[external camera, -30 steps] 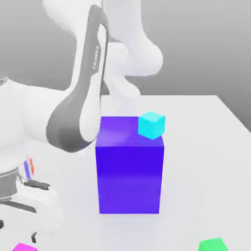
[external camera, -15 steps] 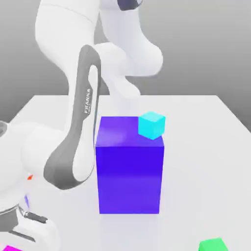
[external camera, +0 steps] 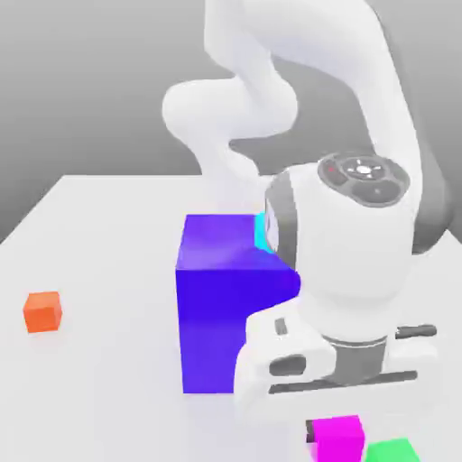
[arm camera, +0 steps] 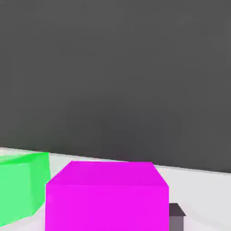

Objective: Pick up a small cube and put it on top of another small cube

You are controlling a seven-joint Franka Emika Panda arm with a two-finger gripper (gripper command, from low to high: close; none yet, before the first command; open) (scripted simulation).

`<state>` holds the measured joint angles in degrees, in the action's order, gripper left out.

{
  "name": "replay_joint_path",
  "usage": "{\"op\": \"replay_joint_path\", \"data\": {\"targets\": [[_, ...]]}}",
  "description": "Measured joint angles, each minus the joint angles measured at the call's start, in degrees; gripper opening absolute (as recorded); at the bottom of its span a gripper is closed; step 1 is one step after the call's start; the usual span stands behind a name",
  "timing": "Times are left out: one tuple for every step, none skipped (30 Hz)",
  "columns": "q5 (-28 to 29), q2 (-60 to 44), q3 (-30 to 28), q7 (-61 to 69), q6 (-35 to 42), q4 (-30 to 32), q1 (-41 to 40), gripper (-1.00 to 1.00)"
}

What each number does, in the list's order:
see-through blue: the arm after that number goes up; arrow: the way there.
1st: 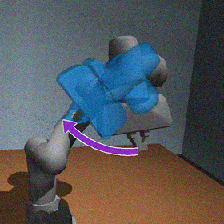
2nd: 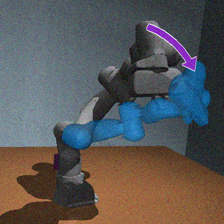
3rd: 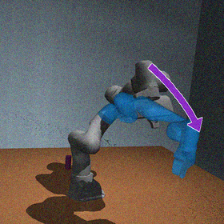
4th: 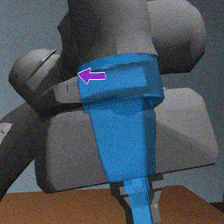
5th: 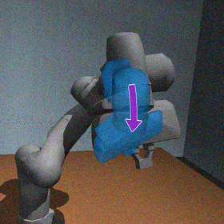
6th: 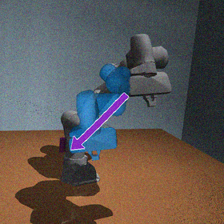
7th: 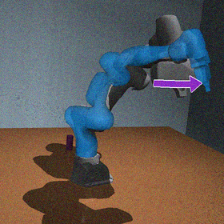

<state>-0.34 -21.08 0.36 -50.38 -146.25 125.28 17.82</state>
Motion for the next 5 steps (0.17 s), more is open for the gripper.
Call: {"op": "replay_joint_path", "data": {"targets": [[0.4,-1.8,0.2,-0.5,-1.7,-0.1,0.9,-1.0],[0.7,-3.6,0.3,-0.8,-3.4,-0.3,1.4,1.0],[0.7,-3.6,0.3,-0.8,-3.4,-0.3,1.4,1.0],[0.7,-3.6,0.3,-0.8,-3.4,-0.3,1.4,1.0],[0.7,-3.6,0.3,-0.8,-3.4,-0.3,1.4,1.0]]}}
